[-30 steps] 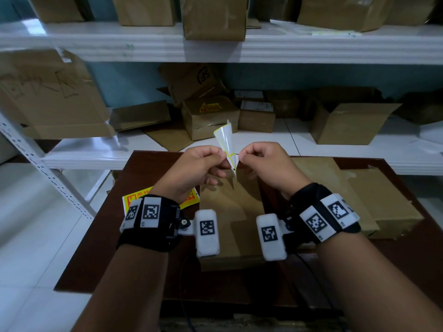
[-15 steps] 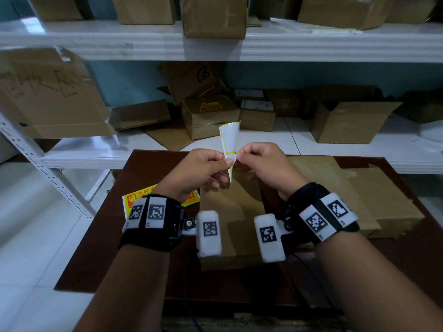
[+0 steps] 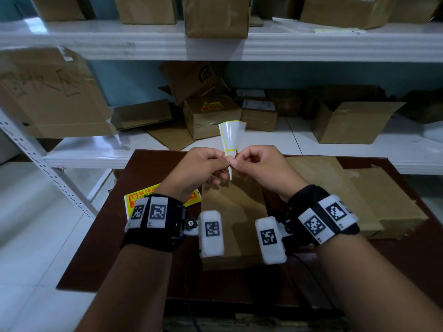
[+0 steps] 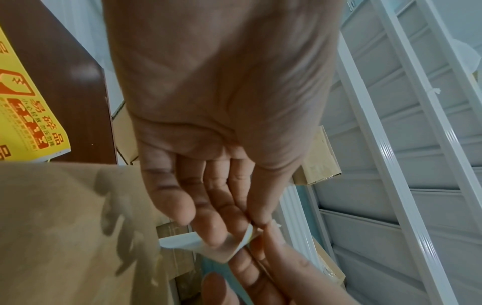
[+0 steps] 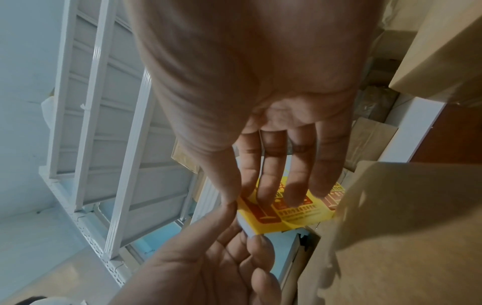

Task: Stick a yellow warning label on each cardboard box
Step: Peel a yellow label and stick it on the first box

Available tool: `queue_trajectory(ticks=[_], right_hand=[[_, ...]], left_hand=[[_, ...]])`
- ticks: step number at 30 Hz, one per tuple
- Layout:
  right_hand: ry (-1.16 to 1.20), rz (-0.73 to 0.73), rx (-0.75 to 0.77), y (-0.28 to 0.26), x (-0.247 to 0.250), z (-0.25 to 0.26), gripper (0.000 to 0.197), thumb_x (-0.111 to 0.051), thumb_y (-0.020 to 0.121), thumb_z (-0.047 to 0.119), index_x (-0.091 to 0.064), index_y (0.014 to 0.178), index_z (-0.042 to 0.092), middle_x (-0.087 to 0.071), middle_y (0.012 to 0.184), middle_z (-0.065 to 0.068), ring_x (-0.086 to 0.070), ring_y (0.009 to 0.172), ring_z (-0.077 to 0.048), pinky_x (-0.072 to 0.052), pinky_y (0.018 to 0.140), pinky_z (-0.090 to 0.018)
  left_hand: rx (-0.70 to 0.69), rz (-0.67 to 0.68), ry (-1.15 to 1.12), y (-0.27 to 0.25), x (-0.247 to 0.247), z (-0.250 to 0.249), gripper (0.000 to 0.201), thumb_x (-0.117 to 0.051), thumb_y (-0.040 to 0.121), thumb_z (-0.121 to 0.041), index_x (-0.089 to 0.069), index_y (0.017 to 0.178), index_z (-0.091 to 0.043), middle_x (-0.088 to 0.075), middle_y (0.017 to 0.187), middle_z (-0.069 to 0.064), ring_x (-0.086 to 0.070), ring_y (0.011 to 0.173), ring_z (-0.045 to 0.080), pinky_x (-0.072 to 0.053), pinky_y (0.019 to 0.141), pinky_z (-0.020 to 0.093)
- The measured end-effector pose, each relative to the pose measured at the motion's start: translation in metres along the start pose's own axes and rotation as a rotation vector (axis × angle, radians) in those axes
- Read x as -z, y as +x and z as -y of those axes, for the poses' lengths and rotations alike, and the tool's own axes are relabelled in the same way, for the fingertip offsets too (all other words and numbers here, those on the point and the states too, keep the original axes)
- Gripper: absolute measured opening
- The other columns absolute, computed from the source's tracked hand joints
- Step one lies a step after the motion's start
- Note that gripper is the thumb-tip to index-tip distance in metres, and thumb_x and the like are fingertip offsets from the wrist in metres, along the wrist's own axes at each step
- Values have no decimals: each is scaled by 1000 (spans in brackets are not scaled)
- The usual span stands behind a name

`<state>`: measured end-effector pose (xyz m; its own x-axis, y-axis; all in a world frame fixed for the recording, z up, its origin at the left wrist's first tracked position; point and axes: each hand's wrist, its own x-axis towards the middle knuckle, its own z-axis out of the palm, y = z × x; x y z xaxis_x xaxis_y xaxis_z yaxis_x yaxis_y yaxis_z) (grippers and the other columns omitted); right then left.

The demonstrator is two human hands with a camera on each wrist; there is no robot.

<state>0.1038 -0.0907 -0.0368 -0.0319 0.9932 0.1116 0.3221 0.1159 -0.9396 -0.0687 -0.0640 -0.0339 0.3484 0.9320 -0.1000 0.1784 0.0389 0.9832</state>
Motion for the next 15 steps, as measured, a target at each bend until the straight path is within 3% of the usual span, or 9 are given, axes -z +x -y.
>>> queue_trajectory(ticks=[3,6,8,11,15], right_hand=[[-3,7,-5,0,0,1,31,-77,88,32,-71,82,2,-62,74,-9,-52,69,-18,-44,66,-31],[-23,-4,-18,2,0,0,25,-75,90,30,-69,78,8,-62,73,-8,-52,68,-17,-44,66,-30],[-50,-23,-21,4,-1,-2,22,-73,90,25,-67,73,13,-62,71,-6,-53,66,-16,-45,68,-32],[-60,-31,-20,7,-1,-6,26,-72,90,23,-64,70,8,-60,69,-7,-52,66,-18,-45,69,-34],[-27,-25,-26,8,0,-7,23,-72,88,23,-64,66,19,-64,72,-8,-56,70,-20,-49,72,-38]], left_hand=[[-6,-16,-8,1,-1,1,15,-61,97,-13,-70,86,-9,-66,67,8,-59,65,18,-48,58,26],[-17,-15,-19,1,-1,1,14,-61,97,-15,-70,89,-7,-65,67,6,-61,60,11,-49,55,22],[-22,-12,-27,1,0,1,16,-62,97,-17,-69,87,-7,-65,67,5,-61,60,9,-49,54,20],[-32,-3,-26,1,2,0,18,-62,97,-19,-68,85,-7,-65,69,4,-61,63,10,-49,56,20],[-39,-7,-35,-1,5,0,19,-64,96,-20,-69,82,-8,-66,71,3,-62,64,10,-50,58,21]])
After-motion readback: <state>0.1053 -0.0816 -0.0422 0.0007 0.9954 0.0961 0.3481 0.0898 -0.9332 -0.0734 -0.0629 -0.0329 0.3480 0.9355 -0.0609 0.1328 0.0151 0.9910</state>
